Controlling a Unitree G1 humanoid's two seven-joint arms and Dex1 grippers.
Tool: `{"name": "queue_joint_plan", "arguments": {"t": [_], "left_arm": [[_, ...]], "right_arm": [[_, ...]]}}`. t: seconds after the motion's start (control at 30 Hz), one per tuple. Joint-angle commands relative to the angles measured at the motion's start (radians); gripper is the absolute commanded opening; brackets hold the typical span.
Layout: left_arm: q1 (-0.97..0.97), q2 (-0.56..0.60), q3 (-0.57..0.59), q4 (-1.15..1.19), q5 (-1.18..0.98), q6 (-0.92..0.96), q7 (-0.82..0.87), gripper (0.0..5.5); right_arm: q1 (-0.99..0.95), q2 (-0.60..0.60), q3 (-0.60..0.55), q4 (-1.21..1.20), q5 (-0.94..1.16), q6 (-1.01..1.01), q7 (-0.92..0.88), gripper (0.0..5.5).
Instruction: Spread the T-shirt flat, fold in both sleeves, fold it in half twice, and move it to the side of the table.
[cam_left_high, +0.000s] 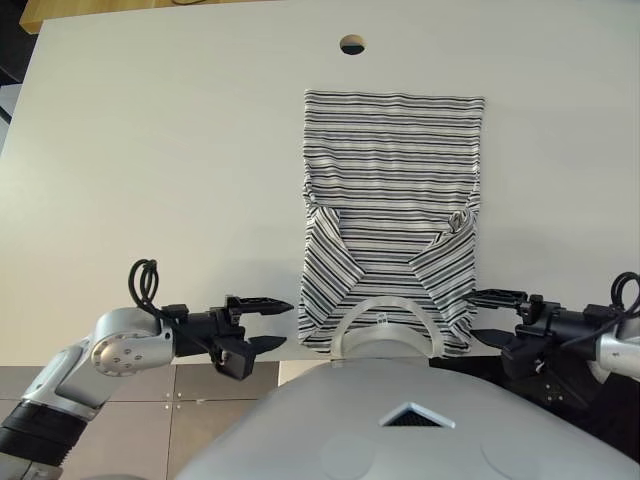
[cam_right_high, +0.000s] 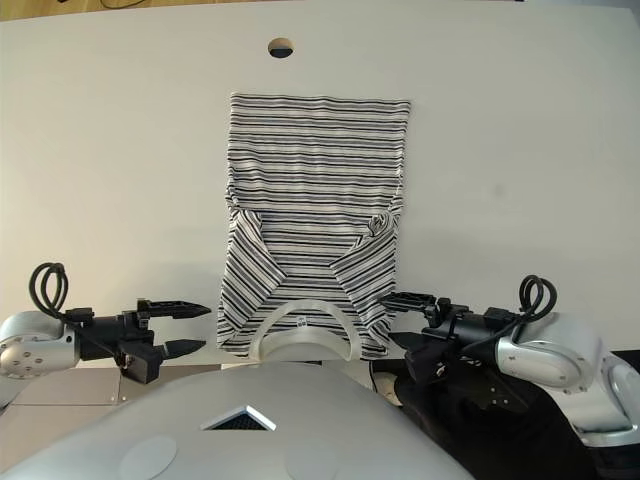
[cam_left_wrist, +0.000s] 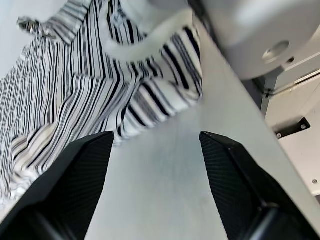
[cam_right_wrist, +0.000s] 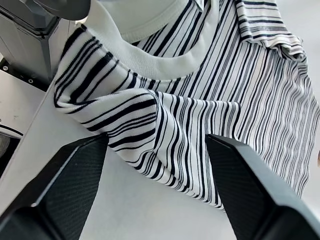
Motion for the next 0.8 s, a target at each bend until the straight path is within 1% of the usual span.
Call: {"name": "queue_joint_plan", "arguments": {"t": [0.03, 0.23, 0.27, 0.3, 0.33, 0.37, 0.53, 0.57, 0.63, 0.67, 0.73, 0.8], "left_arm": [[-0.090, -0.049, -0.070, 0.044, 0.058, -0.004, -0.025, 3.20], [-0.134, -0.064, -0.148, 0.057, 0.055, -0.056, -0.033, 3.20], [-0.136, -0.063, -0.160, 0.060, 0.054, -0.062, -0.034, 3.26], [-0.137, -0.060, -0.171, 0.063, 0.049, -0.066, -0.036, 3.03], [-0.137, -0.054, -0.179, 0.064, 0.046, -0.068, -0.040, 2.94], [-0.137, -0.047, -0.185, 0.067, 0.042, -0.069, -0.044, 2.70], [-0.145, -0.038, -0.194, 0.090, 0.035, -0.079, -0.044, 1.93], [-0.150, -0.041, -0.196, 0.096, 0.036, -0.080, -0.041, 1.88], [-0.156, -0.045, -0.197, 0.102, 0.036, -0.081, -0.034, 1.43], [-0.160, -0.048, -0.197, 0.105, 0.035, -0.081, -0.032, 1.17], [-0.166, -0.052, -0.198, 0.111, 0.035, -0.082, -0.029, 0.96], [-0.168, -0.053, -0.199, 0.113, 0.035, -0.082, -0.027, 0.59]], "right_arm": [[-0.021, -0.019, 0.041, 0.008, -0.014, -0.006, 0.013, 3.59], [-0.035, -0.025, 0.084, 0.029, -0.026, -0.018, 0.013, 3.59], [-0.035, -0.026, 0.091, 0.035, -0.027, -0.021, 0.013, 3.38], [-0.035, -0.028, 0.095, 0.039, -0.028, -0.024, 0.012, 3.21], [-0.035, -0.029, 0.099, 0.043, -0.028, -0.026, 0.011, 3.04], [-0.033, -0.030, 0.104, 0.048, -0.031, -0.028, 0.010, 2.80], [-0.033, -0.031, 0.135, 0.050, -0.037, -0.025, 0.016, 1.89], [-0.034, -0.032, 0.139, 0.050, -0.040, -0.023, 0.017, 1.82], [-0.032, -0.037, 0.125, 0.044, -0.032, -0.015, 0.011, 1.32], [-0.028, -0.042, 0.104, 0.040, -0.024, -0.011, 0.005, 1.25], [-0.018, -0.048, 0.068, 0.036, -0.014, -0.006, -0.008, 1.25], [-0.004, -0.047, 0.031, 0.031, -0.003, -0.003, -0.020, 1.25]]}}
